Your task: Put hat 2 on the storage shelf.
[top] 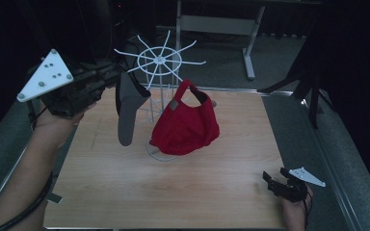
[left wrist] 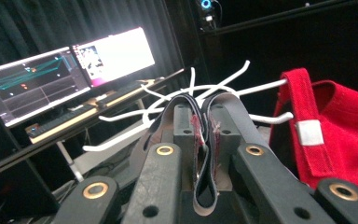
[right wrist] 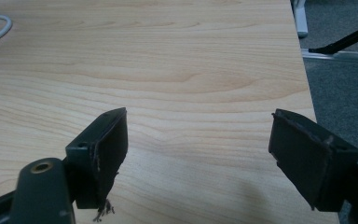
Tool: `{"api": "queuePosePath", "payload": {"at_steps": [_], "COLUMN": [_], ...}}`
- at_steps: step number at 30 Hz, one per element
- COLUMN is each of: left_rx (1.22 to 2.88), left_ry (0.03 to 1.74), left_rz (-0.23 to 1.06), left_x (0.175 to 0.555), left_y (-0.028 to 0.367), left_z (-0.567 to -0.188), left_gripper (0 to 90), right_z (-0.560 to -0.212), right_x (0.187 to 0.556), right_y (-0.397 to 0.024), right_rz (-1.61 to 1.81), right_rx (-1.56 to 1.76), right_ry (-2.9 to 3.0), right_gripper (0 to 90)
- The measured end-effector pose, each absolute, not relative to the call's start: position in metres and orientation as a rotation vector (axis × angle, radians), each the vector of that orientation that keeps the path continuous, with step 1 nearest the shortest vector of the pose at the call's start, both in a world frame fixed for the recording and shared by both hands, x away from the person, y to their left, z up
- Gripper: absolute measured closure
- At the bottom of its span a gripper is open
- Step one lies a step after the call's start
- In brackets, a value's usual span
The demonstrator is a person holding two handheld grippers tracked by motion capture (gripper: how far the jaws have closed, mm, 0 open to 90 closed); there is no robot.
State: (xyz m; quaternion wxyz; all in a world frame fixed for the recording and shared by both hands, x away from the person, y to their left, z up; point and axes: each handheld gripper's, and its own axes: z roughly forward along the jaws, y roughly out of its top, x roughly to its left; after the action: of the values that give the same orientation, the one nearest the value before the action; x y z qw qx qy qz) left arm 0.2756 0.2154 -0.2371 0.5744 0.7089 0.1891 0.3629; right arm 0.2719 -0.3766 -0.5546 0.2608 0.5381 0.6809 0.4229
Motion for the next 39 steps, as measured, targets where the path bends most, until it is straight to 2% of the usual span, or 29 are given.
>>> {"api": "queuePosePath", "payload": {"at_steps": [20,25,29,39], "left_rx": [1.709,1.713,1.734,1.704], "left_ry": [0.469,0.471,0.475,0.515], "left_rz": [0.752,0.746,0.731,0.699], "left_x": [0.274,0.273,0.272,0.263], "left_y": [0.219,0.221,0.222,0.235], "left_z": [-0.282,-0.286,-0.290,-0.303], "left_gripper": [83.7,79.3,72.5,72.2], "right_z": [-0.555,-0.555,-0.555,-0.555], "right_x": [0.272,0.272,0.272,0.272], "right_y": [-0.377,-0.377,-0.377,-0.377], "right_rz": [1.151,1.147,1.149,1.145], "right_rx": [1.463,1.461,1.462,1.460], "right_ry": [1.840,1.841,1.841,1.842], "right_gripper": [19.5,19.4,19.4,19.4]}}
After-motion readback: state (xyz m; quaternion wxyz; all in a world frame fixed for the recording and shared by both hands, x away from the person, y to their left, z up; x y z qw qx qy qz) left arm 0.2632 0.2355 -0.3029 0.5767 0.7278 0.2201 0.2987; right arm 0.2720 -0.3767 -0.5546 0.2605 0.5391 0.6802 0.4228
